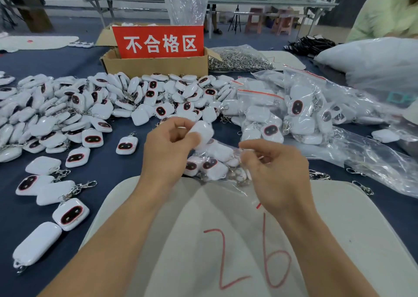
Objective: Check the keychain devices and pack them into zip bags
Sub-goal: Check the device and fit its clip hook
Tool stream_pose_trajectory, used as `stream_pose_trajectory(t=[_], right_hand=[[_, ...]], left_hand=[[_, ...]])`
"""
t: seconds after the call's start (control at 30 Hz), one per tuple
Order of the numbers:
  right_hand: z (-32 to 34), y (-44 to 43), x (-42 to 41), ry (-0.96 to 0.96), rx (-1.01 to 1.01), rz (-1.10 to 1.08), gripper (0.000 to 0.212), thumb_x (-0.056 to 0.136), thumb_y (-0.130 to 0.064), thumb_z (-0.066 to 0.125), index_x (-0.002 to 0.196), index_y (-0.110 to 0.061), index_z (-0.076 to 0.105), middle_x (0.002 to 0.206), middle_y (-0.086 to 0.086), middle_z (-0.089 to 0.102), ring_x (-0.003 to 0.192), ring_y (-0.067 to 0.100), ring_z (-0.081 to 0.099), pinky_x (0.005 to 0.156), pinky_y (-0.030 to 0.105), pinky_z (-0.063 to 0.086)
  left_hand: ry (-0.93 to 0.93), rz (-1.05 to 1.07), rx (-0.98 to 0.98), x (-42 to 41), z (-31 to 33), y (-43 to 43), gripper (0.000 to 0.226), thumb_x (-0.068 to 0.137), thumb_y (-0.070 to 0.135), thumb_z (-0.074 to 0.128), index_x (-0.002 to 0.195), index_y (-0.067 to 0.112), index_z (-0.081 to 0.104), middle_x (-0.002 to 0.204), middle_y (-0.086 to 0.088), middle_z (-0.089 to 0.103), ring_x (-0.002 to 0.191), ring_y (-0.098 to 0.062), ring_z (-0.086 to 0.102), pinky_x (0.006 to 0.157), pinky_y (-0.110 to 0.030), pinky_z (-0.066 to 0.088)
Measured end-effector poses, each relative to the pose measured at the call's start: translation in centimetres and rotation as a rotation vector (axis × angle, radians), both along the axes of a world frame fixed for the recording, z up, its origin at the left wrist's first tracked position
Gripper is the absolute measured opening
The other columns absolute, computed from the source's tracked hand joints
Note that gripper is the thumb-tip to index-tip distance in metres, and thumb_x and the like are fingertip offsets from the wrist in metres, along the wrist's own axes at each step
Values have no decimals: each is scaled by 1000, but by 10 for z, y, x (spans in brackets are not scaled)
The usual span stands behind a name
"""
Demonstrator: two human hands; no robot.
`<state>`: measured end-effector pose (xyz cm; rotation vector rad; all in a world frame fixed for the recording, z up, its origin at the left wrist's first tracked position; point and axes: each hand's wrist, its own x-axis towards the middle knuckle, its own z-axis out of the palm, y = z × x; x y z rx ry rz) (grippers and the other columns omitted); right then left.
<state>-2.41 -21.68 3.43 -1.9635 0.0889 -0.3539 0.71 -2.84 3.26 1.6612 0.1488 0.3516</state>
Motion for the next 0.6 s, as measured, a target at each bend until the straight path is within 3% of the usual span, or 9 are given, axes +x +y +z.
stream_pose_trajectory(t=[0.1,0.2,0.27,0.33,0.4,0.53,0.6], right_hand=[[7,0,-1,-58,216,30,19,91,-37,66,84,-26,79,71,1,74,53,17,61,52,24,47],[13,1,-1,140,524,191,38,103,-45,55,97,-14,76,74,17,75,46,26,62,45,25,46],[14,0,-2,274,584,335,37,107,-33,51,101,-7,76,74,18,73,53,26,65,50,27,50],[13,-2,-4,298,562,439,24,103,-11,54,105,-7,78,78,14,74,61,22,67,57,25,53],[14,-3,-4,291,585,427,23,99,-2,57,106,-8,78,85,15,76,67,23,70,61,25,56],[16,-3,-3,272,602,303,20,94,7,60,104,-3,74,94,25,77,79,37,74,80,42,65],[17,-2,-4,269,582,278,20,92,11,59,101,0,73,91,26,76,82,40,74,81,45,64]], left_hand=[[-120,-194,-47,-9,6,-7,38,82,-4,79,81,34,80,83,5,78,75,-6,69,68,-16,54],[-163,-362,1,-15,6,-13,35,74,-1,78,81,33,81,94,-2,79,85,-12,71,75,-21,53],[-187,-403,48,-16,4,-17,38,70,0,71,77,36,81,101,7,79,99,-10,74,87,-22,54],[-194,-400,37,-17,2,-19,41,73,-2,67,78,36,82,104,11,79,103,-11,75,88,-22,55],[-158,-345,-11,-18,1,-21,37,77,2,70,87,34,83,97,6,81,93,-13,77,82,-23,57],[-46,-296,-66,-20,4,-23,24,76,20,74,91,36,83,75,0,78,62,-11,69,62,-22,54],[-26,-341,-20,-21,5,-24,22,76,24,76,93,36,83,71,1,75,59,-10,64,60,-23,52]])
